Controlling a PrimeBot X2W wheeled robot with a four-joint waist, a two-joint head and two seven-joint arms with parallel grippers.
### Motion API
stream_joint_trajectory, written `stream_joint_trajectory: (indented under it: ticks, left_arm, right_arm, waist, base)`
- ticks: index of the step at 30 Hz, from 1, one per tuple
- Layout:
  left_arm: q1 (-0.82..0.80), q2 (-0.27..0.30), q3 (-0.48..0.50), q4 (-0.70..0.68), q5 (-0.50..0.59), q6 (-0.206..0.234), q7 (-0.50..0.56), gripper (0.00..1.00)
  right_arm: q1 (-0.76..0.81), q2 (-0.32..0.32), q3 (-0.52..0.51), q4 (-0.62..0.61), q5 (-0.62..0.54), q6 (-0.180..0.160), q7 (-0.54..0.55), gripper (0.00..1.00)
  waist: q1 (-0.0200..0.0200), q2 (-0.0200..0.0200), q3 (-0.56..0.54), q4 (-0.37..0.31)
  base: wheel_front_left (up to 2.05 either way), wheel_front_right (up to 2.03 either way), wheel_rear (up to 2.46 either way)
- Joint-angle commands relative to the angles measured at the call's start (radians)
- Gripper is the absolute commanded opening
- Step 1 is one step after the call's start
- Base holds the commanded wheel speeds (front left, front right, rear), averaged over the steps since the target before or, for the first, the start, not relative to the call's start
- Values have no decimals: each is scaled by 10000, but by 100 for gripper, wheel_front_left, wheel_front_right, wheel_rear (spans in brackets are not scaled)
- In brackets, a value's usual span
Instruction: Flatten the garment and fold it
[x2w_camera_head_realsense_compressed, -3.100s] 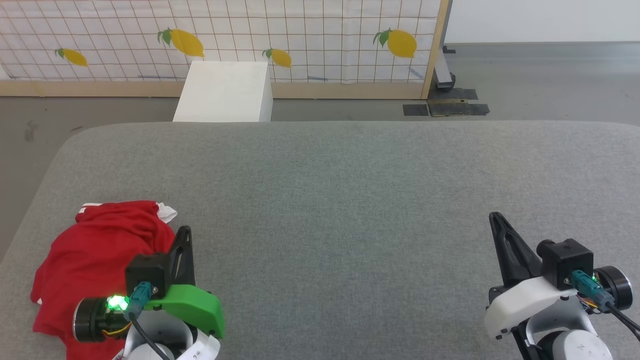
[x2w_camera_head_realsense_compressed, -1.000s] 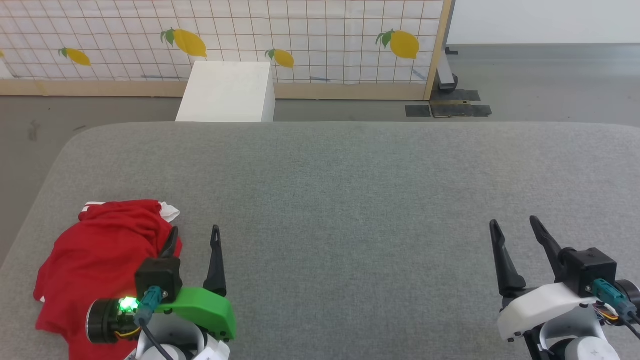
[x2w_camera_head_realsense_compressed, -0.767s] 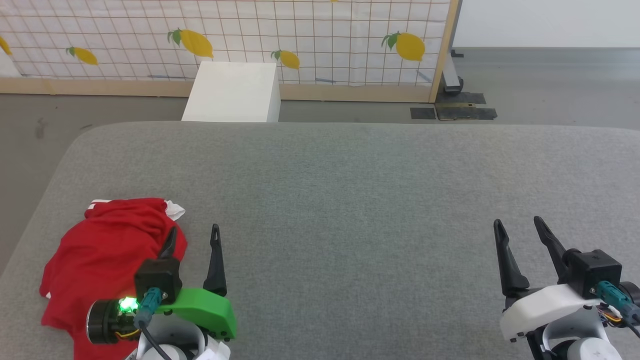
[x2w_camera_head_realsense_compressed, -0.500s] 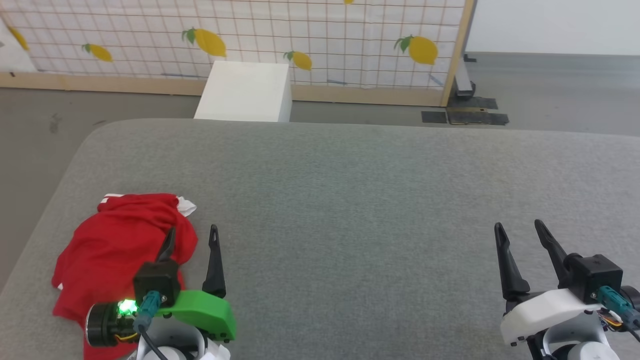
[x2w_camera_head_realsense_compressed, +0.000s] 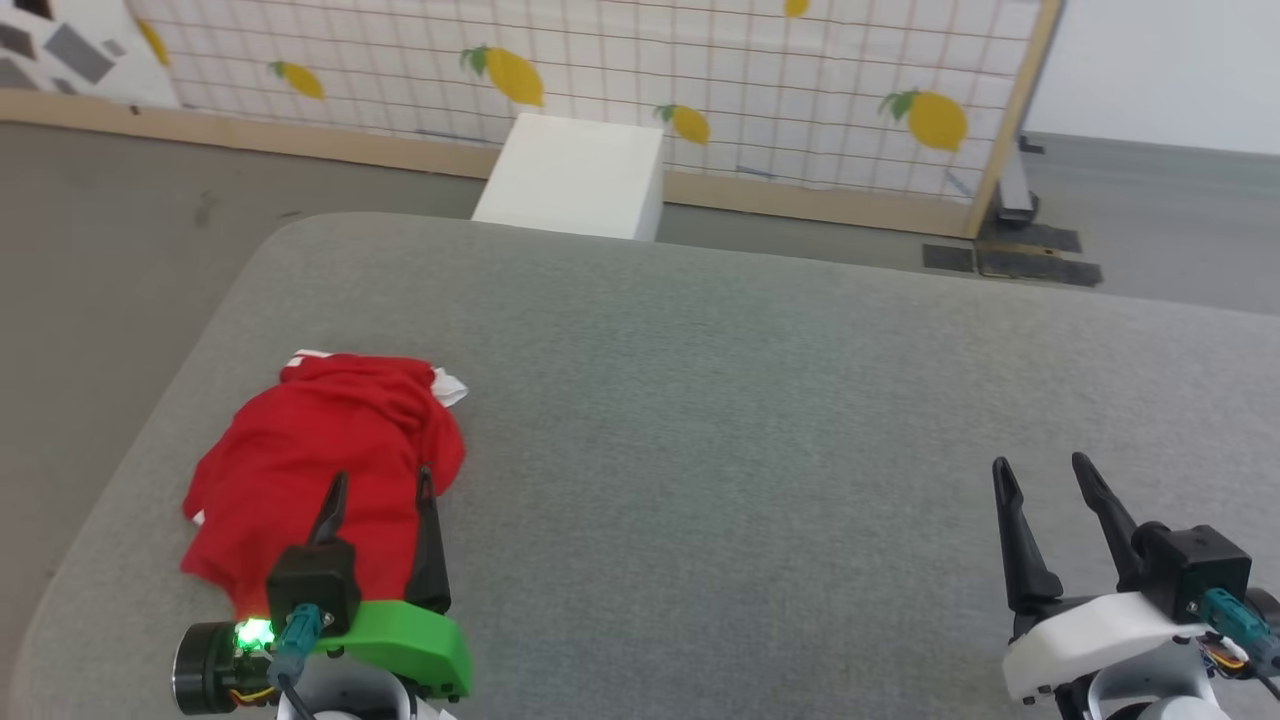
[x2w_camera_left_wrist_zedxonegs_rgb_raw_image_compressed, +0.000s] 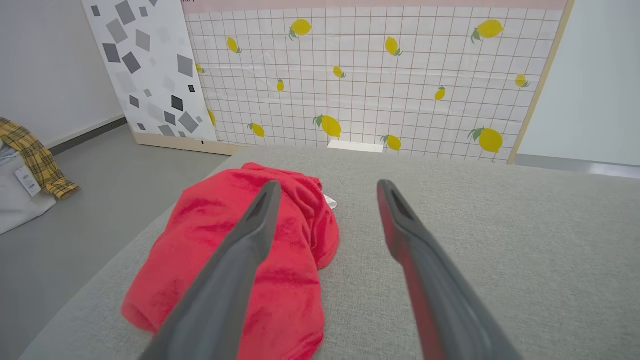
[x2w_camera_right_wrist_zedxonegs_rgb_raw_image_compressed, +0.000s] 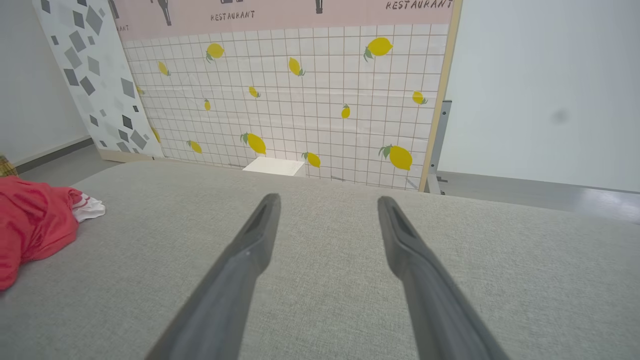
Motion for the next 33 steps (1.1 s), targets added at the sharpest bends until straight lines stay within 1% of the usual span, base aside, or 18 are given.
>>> stream_joint_trajectory:
  ticks: [1,17,33]
  left_arm:
    - [183,-22,-11,-28,-146,78,-118,100]
    - [420,-28,-84,-29,-281,312,-446,100]
    - [620,-34,-134,-65,-409,568,-774,100]
  right_arm:
    - [174,14,-17,69,140,-7,-134,100]
    - [380,18,-33,294,473,-9,-463,100]
    - [598,22,-59,470,754,-11,-793,100]
  waist:
    - [0,0,-46,317]
    - [0,0,-86,1460]
    - [0,0,-99,2288]
  base:
    - [0,0,0]
    - [0,0,0]
    - [0,0,0]
